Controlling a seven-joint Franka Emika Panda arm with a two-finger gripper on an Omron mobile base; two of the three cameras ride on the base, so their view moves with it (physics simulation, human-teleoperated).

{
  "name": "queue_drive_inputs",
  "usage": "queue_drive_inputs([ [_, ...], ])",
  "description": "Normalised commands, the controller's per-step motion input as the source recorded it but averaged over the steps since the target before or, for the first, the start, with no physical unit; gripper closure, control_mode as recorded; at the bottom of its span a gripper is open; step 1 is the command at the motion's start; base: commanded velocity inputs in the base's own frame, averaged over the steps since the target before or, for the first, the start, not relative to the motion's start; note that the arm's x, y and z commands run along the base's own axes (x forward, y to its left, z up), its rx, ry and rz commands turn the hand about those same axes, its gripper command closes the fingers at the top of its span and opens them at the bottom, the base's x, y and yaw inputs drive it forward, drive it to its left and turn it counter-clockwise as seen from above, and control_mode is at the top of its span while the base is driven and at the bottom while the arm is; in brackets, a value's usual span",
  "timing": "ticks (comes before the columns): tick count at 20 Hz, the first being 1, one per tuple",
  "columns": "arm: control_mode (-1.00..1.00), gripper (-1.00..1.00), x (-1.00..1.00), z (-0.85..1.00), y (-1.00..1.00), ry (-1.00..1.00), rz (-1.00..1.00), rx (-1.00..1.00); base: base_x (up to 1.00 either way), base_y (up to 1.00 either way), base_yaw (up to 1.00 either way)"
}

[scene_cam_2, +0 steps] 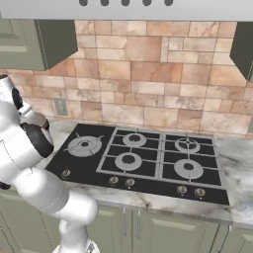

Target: Turn on the sink faucet. Then move the eggplant from the counter to the sink. Turn off the sink. Move the vegetable from the sink to the pot next to the stove. Finally move the pot to the front right burner.

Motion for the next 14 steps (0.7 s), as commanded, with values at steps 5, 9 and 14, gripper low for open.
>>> queue_drive_inputs([
  [5, -1.00, 1.00, 0.28, -0.10, 0.19, 0.00, 0.00, 0.00, 0.00, 0.00, 0.00],
  [9, -1.00, 1.00, 0.33, -0.12, 0.13, 0.00, 0.00, 0.00, 0.00, 0.00, 0.00],
  [14, -1.00, 1.00, 0.26, -0.18, 0.11, 0.00, 0.00, 0.00, 0.00, 0.00, 0.00],
])
